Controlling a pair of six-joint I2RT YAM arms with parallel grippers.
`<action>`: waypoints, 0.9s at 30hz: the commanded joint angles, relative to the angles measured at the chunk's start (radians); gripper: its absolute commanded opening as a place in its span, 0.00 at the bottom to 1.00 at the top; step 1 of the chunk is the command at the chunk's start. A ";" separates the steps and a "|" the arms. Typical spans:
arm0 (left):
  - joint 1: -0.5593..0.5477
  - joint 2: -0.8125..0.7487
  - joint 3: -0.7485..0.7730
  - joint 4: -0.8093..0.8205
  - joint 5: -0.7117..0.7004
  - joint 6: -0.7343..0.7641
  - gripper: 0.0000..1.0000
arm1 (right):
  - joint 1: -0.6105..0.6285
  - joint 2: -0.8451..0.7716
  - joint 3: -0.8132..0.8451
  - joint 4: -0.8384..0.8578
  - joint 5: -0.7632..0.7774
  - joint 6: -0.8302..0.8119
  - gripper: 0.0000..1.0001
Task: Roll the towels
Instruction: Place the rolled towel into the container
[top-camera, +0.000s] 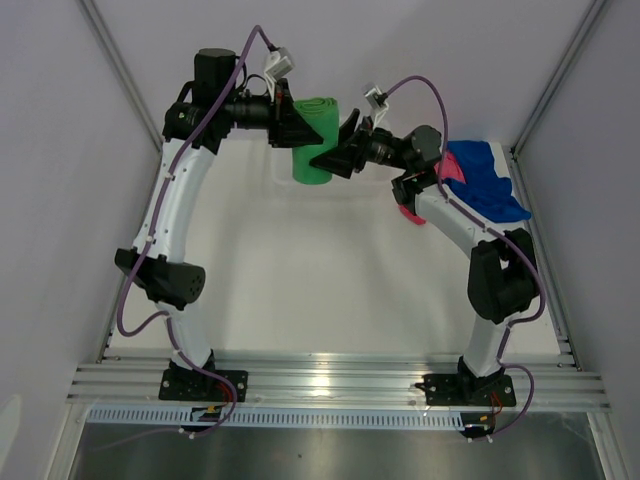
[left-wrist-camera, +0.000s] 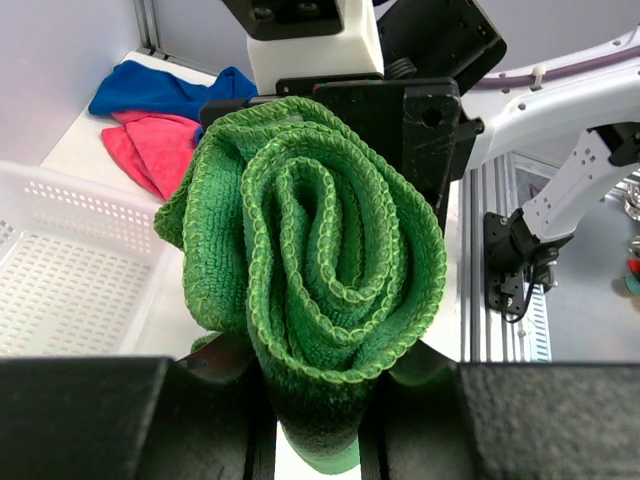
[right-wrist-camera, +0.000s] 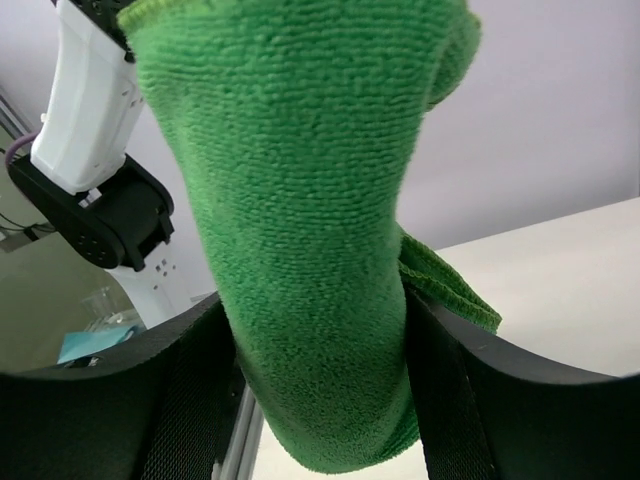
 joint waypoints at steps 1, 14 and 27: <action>0.009 -0.003 0.007 0.070 0.025 -0.035 0.01 | 0.022 0.017 0.013 0.084 -0.046 0.056 0.66; 0.014 0.006 0.004 0.085 0.035 -0.061 0.01 | 0.042 0.097 0.050 0.219 -0.010 0.205 0.31; 0.022 0.005 -0.003 0.016 -0.136 0.008 0.80 | -0.031 0.161 0.136 0.100 -0.022 0.268 0.03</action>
